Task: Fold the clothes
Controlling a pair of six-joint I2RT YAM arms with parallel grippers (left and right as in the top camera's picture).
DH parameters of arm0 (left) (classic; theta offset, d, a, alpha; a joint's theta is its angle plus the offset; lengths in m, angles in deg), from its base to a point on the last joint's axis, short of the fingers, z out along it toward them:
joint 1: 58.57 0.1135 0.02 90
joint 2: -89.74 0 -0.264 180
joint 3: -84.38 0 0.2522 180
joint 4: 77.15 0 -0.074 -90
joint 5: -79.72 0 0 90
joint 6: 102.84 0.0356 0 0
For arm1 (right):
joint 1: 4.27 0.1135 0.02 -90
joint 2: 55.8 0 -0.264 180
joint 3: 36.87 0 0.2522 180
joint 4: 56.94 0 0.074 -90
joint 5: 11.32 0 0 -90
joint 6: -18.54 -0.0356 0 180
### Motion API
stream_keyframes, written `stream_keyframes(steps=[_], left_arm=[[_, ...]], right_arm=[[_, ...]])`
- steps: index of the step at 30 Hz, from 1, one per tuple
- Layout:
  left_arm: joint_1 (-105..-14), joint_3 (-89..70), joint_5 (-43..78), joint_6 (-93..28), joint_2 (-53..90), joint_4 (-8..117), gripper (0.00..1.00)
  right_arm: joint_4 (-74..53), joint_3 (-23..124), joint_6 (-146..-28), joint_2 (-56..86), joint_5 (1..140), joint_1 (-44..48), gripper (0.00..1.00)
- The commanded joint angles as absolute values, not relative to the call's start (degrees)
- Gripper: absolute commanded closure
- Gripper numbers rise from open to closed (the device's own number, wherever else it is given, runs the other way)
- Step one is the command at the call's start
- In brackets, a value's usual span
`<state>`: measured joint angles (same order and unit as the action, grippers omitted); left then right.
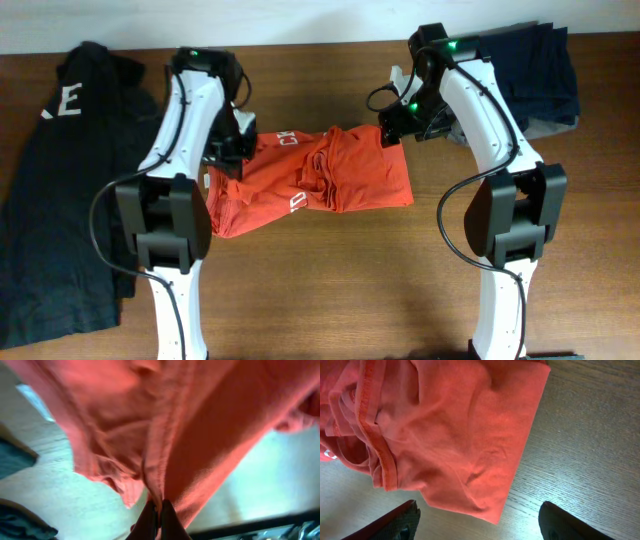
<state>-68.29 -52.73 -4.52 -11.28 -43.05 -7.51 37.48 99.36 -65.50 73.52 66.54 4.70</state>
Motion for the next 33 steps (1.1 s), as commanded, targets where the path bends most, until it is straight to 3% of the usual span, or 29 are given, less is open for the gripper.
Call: stream_keyframes(steps=[1,9,16,18,20,23,33], left_arm=[[-71.11,-47.53,-6.05,-7.13,-39.77,-7.07,0.99],[-71.35,-37.19,-10.22,-8.42,-39.77,-1.91,1.0],[-69.4,-40.42,-13.13,-11.13,-39.75,1.5,0.98],[-69.38,-42.61,-13.15,-11.13,-39.75,1.43,0.9],[-69.38,-44.64,-13.13,-11.13,-39.75,1.41,0.71],[-69.53,-48.16,-13.11,-11.15,-39.75,0.75,0.51],[-68.46,-52.93,-11.64,-11.56,-38.88,-0.06,0.4]], right_arm=[[37.37,100.54,-65.98,72.18,67.35,4.33,0.19],[37.57,100.54,-65.98,72.18,67.35,4.33,0.19],[37.57,100.54,-66.01,72.18,67.33,4.33,0.18],[37.57,100.54,-66.01,72.18,67.33,4.33,0.18],[37.57,100.54,-65.98,72.18,67.33,4.33,0.18],[37.57,100.54,-65.98,72.18,67.33,4.33,0.18],[37.57,100.54,-65.98,72.18,67.35,4.33,0.18]])
